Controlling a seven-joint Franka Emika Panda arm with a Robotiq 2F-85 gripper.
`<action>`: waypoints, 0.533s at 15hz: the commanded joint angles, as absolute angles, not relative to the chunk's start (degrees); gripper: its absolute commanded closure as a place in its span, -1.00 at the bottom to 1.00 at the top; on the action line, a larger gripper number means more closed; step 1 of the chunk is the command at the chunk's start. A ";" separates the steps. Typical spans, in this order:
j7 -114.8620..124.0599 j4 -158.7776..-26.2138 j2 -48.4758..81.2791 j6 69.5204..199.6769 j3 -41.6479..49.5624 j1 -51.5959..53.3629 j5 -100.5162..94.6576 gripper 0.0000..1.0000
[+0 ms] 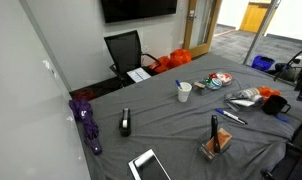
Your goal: Move the black cup to the left
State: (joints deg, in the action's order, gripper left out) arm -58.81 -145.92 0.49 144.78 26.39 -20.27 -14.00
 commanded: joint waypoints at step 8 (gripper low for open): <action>-66.78 -149.35 2.77 150.22 25.52 -21.98 -7.11 -1.00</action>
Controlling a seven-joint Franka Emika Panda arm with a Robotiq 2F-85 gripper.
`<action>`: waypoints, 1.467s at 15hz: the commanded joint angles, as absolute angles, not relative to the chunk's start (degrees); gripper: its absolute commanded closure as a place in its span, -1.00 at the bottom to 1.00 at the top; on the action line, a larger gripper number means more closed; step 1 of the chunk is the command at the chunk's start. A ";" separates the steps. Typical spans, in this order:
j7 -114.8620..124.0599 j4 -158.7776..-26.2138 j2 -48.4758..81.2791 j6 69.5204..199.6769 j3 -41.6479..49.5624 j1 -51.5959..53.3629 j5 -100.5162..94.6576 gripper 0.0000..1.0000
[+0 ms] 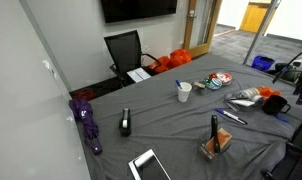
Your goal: Move the black cup to the left
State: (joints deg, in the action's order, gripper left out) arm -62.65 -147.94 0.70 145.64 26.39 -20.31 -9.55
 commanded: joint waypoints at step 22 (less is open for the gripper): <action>-85.75 -148.10 16.36 163.76 9.72 -36.17 15.50 -1.00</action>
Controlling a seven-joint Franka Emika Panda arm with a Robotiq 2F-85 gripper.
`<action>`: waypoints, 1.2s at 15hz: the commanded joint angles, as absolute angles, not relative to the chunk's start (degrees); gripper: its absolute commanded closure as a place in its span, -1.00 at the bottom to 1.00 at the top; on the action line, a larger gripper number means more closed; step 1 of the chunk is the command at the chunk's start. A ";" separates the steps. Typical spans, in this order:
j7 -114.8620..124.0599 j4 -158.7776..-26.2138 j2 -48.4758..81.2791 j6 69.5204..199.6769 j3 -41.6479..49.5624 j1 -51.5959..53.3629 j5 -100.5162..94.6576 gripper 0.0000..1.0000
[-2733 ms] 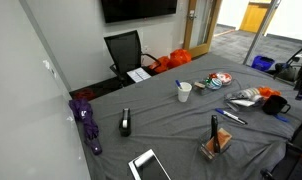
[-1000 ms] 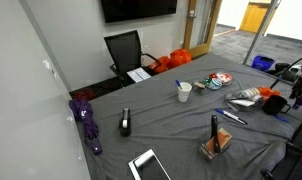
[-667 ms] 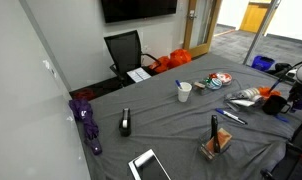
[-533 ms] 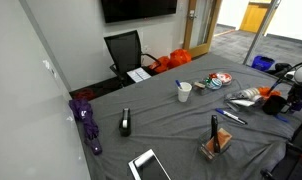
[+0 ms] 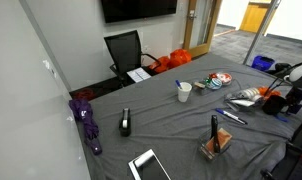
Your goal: Move the black cup to the left
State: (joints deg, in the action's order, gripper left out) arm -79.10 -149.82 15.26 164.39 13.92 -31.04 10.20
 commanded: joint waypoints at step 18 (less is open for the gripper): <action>-89.71 -143.31 21.45 161.49 3.34 -43.59 21.67 -0.02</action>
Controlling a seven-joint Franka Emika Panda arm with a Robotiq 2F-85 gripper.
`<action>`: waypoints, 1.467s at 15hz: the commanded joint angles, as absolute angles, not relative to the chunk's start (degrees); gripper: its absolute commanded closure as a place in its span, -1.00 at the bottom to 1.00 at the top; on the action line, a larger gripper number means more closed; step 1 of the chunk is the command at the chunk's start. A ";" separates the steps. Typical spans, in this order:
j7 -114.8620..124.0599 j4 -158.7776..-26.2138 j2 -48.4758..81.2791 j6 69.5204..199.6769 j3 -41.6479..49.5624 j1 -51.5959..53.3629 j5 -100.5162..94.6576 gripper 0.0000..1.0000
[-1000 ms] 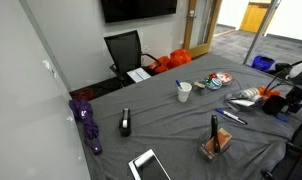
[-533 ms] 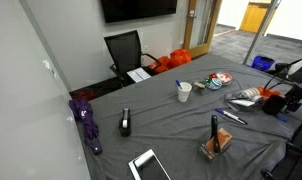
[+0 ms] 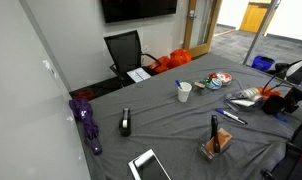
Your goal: Move the black cup to the left
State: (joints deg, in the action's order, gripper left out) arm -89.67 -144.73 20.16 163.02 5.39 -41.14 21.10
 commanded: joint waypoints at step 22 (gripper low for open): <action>-96.11 -152.27 6.93 155.17 0.41 -43.48 25.23 0.91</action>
State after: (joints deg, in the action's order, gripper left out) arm -93.87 -147.43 12.57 154.20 -0.75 -47.03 24.19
